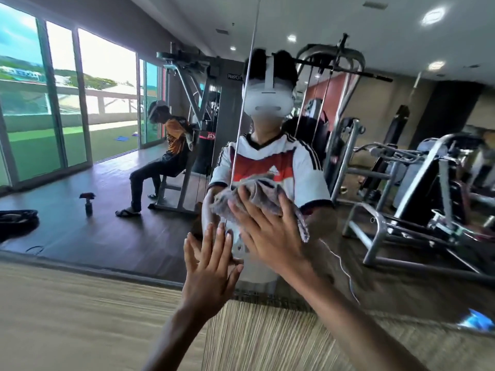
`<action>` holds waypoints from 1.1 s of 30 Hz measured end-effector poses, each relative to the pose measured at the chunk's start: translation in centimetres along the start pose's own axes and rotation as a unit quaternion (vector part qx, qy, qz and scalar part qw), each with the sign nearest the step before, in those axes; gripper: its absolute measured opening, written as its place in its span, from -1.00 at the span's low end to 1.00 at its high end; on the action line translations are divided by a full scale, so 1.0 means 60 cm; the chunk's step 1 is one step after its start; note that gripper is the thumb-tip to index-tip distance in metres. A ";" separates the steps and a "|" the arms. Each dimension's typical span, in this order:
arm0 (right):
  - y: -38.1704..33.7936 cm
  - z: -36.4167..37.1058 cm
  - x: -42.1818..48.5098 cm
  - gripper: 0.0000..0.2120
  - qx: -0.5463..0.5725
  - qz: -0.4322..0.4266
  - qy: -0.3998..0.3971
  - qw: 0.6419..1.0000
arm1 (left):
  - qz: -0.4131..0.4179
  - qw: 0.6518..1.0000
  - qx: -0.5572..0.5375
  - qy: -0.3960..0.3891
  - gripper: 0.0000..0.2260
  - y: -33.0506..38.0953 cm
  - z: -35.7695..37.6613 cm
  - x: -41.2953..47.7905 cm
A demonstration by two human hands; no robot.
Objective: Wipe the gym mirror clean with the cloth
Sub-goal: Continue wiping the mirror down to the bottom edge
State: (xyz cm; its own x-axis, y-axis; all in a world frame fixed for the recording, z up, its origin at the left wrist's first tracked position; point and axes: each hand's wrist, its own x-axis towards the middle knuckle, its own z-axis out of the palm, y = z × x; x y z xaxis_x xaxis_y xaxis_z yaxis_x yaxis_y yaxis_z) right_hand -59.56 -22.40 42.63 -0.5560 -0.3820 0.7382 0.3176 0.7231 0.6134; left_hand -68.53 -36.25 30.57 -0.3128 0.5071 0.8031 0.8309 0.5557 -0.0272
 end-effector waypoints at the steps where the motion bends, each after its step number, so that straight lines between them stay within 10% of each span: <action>1: 0.014 0.003 -0.046 -0.46 -0.011 -0.040 -0.015 0.999 | -0.001 1.000 0.004 -0.015 -0.41 -0.004 0.007 -0.021; 9: 0.052 -0.015 0.013 -0.49 0.038 0.278 0.084 0.956 | -0.026 0.997 -0.010 -0.078 -0.34 0.006 0.034 -0.066; 16: 0.001 0.020 -0.132 -0.42 -0.014 -0.041 -0.034 0.998 | -0.016 0.997 -0.006 -0.077 -0.35 -0.007 0.015 -0.081; 23: 0.031 -0.015 0.012 -0.52 0.060 0.257 0.056 0.963 | -0.057 0.992 -0.018 -0.115 -0.28 0.022 0.033 -0.083; 29: -0.016 0.017 -0.130 -0.43 -0.010 -0.066 -0.052 0.996 | -0.046 0.994 -0.029 -0.096 -0.33 0.013 0.031 -0.084; 33: 0.084 0.000 -0.191 -0.35 -0.025 -0.028 -0.033 0.999 | -0.039 0.995 -0.037 -0.085 -0.34 0.013 0.025 -0.083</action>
State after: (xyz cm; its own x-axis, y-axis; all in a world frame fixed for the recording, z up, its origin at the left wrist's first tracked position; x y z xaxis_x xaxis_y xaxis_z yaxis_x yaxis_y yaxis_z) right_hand -51.59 -14.34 37.26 -0.6227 -0.3808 0.6835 0.3225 0.6711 0.6676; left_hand -67.04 -37.34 25.65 -0.4457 0.5723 0.6884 0.8305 0.5513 0.0794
